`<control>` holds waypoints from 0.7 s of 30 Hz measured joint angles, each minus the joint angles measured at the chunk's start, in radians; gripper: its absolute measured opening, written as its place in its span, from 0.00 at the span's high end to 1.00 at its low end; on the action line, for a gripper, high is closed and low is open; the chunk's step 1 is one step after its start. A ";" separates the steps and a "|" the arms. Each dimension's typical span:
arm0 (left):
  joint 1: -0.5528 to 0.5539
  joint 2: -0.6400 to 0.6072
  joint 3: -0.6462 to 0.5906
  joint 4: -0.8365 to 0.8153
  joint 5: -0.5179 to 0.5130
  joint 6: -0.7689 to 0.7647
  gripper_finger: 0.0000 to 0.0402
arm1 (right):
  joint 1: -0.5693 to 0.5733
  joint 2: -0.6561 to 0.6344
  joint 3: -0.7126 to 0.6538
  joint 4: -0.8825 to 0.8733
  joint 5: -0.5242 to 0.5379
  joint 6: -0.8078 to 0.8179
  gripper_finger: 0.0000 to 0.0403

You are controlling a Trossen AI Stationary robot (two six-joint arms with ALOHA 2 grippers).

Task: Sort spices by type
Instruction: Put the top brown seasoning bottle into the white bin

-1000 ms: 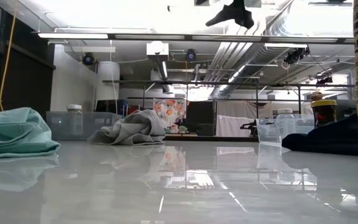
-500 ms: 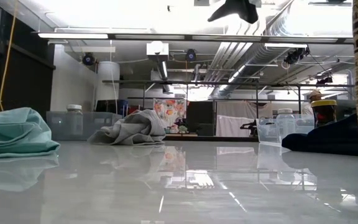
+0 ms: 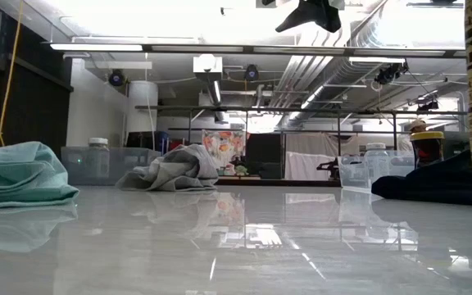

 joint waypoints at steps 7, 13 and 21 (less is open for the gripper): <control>0.000 0.000 0.000 0.000 0.000 -0.082 0.32 | 0.000 0.000 0.000 0.000 -0.004 -0.003 0.42; 0.000 0.000 0.000 -0.003 0.000 -0.129 0.30 | 0.000 0.000 0.000 0.000 -0.004 -0.003 0.42; 0.001 0.036 0.001 0.004 0.020 -0.153 0.24 | 0.000 0.000 0.000 -0.002 -0.005 -0.003 0.42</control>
